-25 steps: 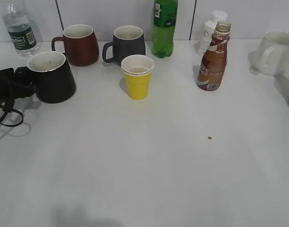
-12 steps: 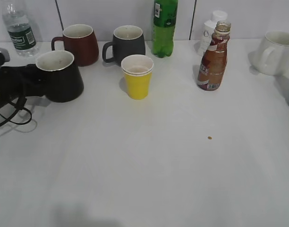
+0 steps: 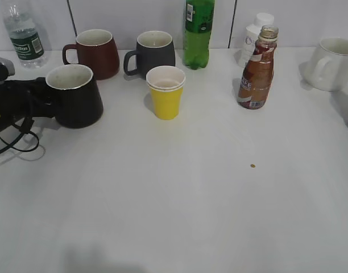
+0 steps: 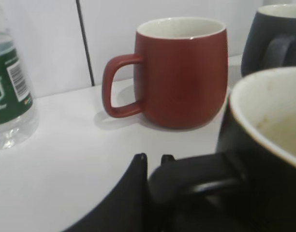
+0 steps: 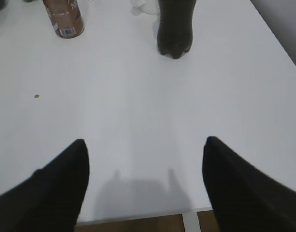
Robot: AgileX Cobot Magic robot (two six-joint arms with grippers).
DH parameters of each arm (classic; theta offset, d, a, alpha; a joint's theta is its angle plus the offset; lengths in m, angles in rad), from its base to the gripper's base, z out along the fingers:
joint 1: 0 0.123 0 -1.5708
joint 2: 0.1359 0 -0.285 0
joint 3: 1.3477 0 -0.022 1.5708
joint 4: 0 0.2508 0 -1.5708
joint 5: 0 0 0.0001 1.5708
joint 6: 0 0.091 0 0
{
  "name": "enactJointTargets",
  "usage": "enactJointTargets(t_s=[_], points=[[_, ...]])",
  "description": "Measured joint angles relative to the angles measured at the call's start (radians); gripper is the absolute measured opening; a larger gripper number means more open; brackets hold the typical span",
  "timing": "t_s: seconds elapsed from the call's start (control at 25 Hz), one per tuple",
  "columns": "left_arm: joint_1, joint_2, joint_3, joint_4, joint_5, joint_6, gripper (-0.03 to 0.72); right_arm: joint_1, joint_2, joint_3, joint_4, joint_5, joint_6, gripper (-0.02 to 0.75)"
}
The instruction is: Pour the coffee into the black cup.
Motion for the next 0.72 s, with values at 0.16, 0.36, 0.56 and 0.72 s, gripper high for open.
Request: enactJointTargets(t_s=[0.16,0.36,0.56,0.72], points=[[0.0,-0.022,0.001,0.022,0.0,-0.01,0.042,0.0,0.0,0.0,0.0,0.0,0.0,0.57],[0.0,-0.11,0.001,0.083,-0.005,-0.074,0.042,0.0,0.0,0.0,0.0,-0.001,0.0,0.57],[0.0,-0.187,0.002,0.15,-0.01,-0.173,0.042,0.0,0.0,0.0,0.0,0.0,0.0,0.57],[-0.002,-0.221,0.002,0.231,-0.036,-0.227,0.042,0.0,0.0,0.0,0.0,0.0,-0.001,0.57]])
